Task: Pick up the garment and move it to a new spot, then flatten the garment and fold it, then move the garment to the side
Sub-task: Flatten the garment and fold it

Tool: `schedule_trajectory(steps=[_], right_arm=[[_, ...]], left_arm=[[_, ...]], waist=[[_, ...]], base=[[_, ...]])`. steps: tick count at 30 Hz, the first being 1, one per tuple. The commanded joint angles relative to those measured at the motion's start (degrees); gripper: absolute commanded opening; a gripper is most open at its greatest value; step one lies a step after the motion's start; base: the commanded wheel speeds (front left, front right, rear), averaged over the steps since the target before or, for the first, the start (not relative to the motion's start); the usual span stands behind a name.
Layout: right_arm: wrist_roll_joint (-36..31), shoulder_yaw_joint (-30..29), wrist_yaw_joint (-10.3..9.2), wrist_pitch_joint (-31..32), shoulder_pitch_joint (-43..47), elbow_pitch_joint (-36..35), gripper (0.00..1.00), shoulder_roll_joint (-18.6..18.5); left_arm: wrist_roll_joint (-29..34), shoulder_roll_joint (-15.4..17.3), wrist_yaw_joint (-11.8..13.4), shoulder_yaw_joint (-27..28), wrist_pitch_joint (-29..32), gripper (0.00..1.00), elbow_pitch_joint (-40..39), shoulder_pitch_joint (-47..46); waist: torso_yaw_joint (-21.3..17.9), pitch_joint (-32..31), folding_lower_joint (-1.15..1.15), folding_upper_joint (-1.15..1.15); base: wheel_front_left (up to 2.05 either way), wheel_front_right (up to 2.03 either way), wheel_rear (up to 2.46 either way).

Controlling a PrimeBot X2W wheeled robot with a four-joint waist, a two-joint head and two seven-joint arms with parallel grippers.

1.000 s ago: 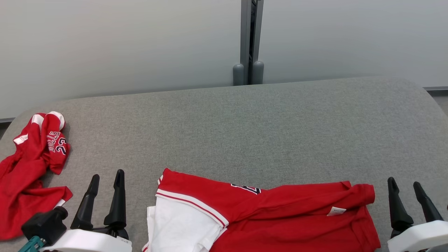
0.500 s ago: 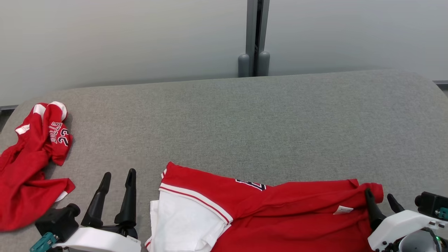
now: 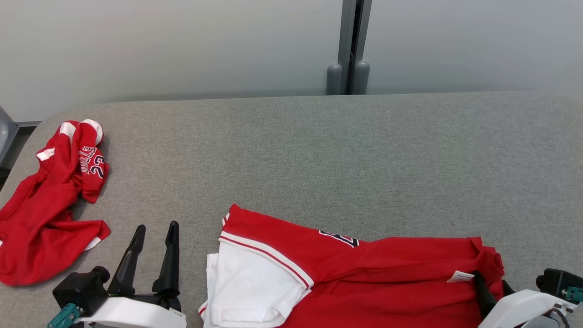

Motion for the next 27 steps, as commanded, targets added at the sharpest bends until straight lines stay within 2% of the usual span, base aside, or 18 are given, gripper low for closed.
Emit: schedule_trajectory(steps=[1,12,16,17,18,19,20,27], right_arm=[[0.7,0.2,0.01,-0.2,-0.6,0.8,1.0,-0.7],[4.4,1.2,0.0,-2.7,-3.0,6.1,1.0,-2.5],[5.5,3.6,0.01,-1.2,-2.1,8.6,1.0,-2.4],[5.9,4.3,0.01,-0.8,-2.0,8.8,0.86,-2.1],[5.9,4.3,0.01,-0.8,-2.0,8.8,0.86,-2.1],[6.3,4.9,0.01,-0.6,-1.9,9.0,0.38,-1.9],[7.0,5.8,0.06,-1.2,-2.1,9.1,0.0,-1.7],[9.1,6.7,0.04,-6.8,-4.1,7.4,0.0,-2.7]], left_arm=[[0.7,0.0,-0.4,0.4,0.0,1.0,0.2,-0.4],[4.6,-1.3,-2.0,1.6,0.0,1.0,1.1,-0.1],[4.8,-1.6,-2.5,1.7,0.0,1.0,1.8,0.0],[4.9,-1.6,-2.6,1.7,0.0,1.0,2.0,-0.1],[4.9,-1.6,-2.6,1.7,0.0,1.0,2.0,-0.1],[4.9,-1.6,-2.8,1.8,0.0,1.0,2.1,-0.1],[4.9,-1.6,-2.9,1.8,0.0,1.0,2.3,-0.2],[5.2,-1.7,-3.0,2.0,0.0,1.0,2.7,-0.2]], waist=[[0.2,-0.1,0.0,0.0],[2.0,-0.7,0.0,0.0],[2.6,-0.9,0.0,0.0],[2.7,-0.9,0.0,0.0],[2.7,-0.9,0.0,0.0],[2.8,-0.9,0.0,0.0],[2.9,-1.0,0.0,0.0],[2.6,-1.2,0.0,0.0]], base=[[0.0,0.0,0.0],[0.0,0.0,0.0],[0.0,0.0,0.0],[0.0,0.0,0.0],[0.0,0.0,0.0],[0.0,0.0,0.0],[0.0,0.0,0.0],[0.0,0.0,0.0]])
